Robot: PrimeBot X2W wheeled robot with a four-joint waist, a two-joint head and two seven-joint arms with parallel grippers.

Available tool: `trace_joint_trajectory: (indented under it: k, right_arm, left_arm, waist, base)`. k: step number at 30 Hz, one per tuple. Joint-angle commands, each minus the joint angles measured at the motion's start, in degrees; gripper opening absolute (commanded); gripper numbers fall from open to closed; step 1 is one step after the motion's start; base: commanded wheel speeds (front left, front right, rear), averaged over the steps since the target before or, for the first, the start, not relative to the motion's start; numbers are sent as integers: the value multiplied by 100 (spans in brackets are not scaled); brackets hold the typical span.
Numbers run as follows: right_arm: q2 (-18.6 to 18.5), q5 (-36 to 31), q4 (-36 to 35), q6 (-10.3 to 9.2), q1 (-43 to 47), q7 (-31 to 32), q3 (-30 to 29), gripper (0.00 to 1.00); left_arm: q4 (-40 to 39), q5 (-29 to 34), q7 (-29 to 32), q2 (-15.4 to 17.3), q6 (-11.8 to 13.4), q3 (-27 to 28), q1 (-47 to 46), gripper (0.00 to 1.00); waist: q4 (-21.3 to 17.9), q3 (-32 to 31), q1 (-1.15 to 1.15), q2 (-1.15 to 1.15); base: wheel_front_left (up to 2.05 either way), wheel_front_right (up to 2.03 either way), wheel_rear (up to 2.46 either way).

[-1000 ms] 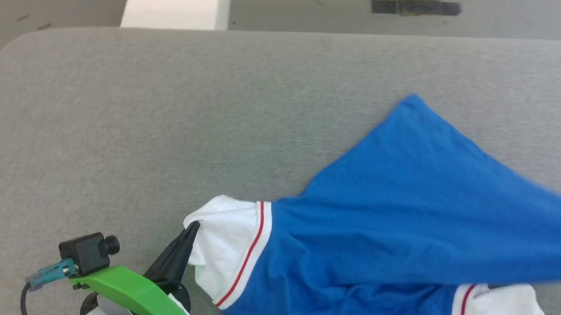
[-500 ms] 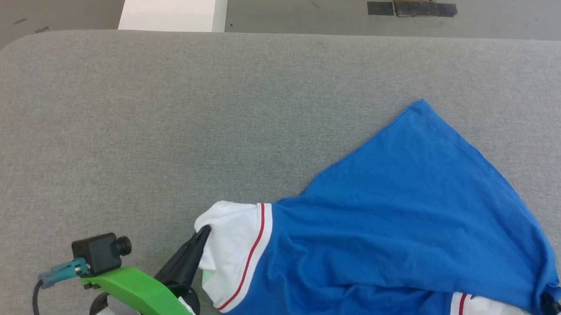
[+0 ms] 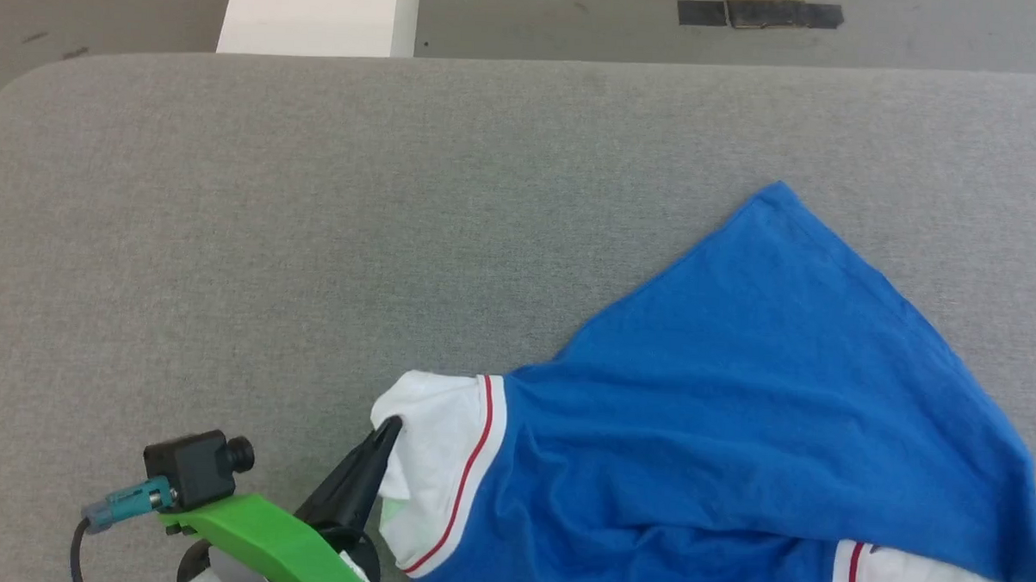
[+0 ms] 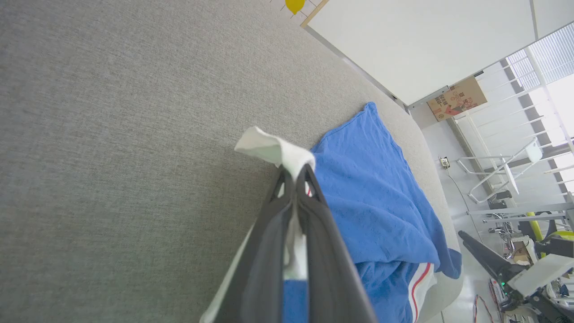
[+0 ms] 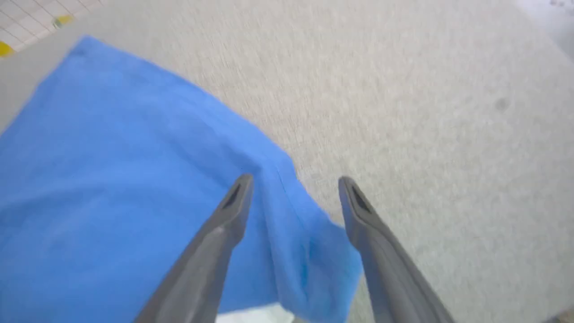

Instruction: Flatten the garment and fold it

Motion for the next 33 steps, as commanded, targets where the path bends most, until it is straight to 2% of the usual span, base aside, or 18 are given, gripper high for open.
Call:
trace_joint_trajectory:
  k: [1, 5, 10, 15, 19, 25, 33]
  right_arm:
    - [-129, 82, -363, -8, -15, 119, -25, 100]
    - [-484, 151, -1258, -8, -408, 555, 144, 100]
    - [-891, 26, -1429, -8, -1275, 1080, 888, 100]
    - [-1157, -151, -783, -8, -2342, 1381, 1767, 100]
    - [-1308, -341, 10, -8, -2999, 1562, 2172, 100]
    - [-1485, -533, 883, -8, -3620, 1761, 2339, 100]
    - [-1694, -601, 1485, -8, -3825, 1903, 2296, 100]
  left_arm:
    - [-12, -63, -46, -6, -53, -22, 5, 0]
    - [-9, -51, -73, -23, -127, -108, -76, 0]
    - [53, -29, -82, -66, -205, -249, -254, 0]
    - [116, 33, -102, -108, -276, -398, -468, 0]
    - [152, 73, -116, -150, -332, -539, -627, 0]
    - [209, 103, -156, -208, -388, -694, -836, 0]
    - [352, 75, -234, -258, -435, -794, -981, 0]
  waist:
    - [54, 54, 0, 0]
    - [209, 204, 0, 0]
    - [452, 460, 0, 0]
    - [696, 782, 0, 0]
    - [917, 1033, 0, 0]
    - [1185, 1360, 0, 0]
    - [1354, 1514, 0, 0]
  base:
    - [0, 0, 0]
    - [0, 0, 0]
    - [0, 0, 0]
    - [0, 0, 0]
    - [0, 0, 0]
    - [0, 0, 0]
    - [0, 0, 0]
